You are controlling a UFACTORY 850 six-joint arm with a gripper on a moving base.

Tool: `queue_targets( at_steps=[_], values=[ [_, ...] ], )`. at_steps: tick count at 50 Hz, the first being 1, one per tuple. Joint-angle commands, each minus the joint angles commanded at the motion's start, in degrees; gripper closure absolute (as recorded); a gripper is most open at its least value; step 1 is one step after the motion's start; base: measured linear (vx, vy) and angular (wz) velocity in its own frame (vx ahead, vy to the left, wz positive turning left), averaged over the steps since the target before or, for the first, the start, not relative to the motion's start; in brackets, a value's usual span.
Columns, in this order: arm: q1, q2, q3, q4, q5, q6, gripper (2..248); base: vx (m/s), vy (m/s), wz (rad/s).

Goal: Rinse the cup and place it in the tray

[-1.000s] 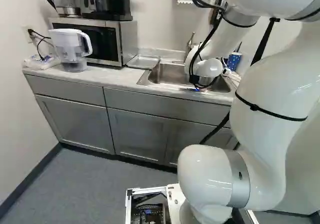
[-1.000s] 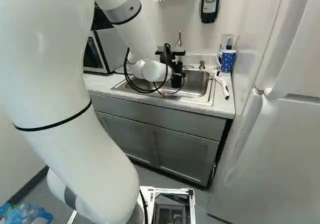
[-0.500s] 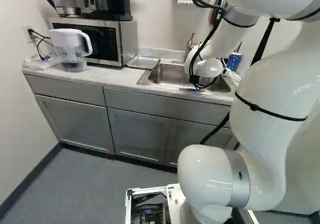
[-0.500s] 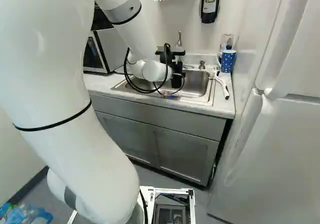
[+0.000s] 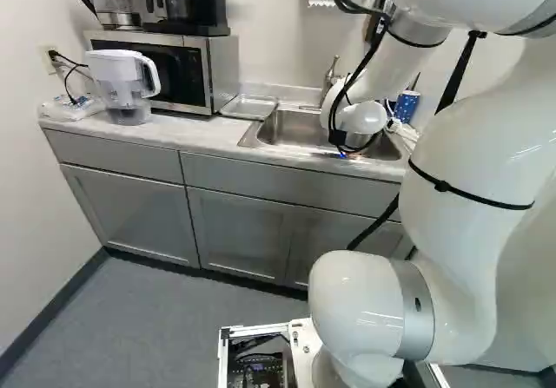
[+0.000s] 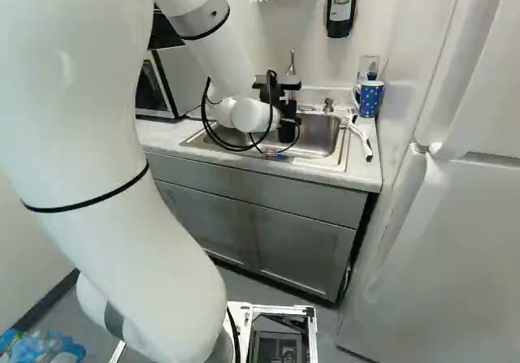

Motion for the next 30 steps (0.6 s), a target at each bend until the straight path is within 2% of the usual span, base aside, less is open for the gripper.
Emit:
queue_targets(
  at_steps=[30],
  values=[
    [0.0,0.0,0.0,0.0,0.0,0.0,125,0.0,0.0,0.0]
  ],
)
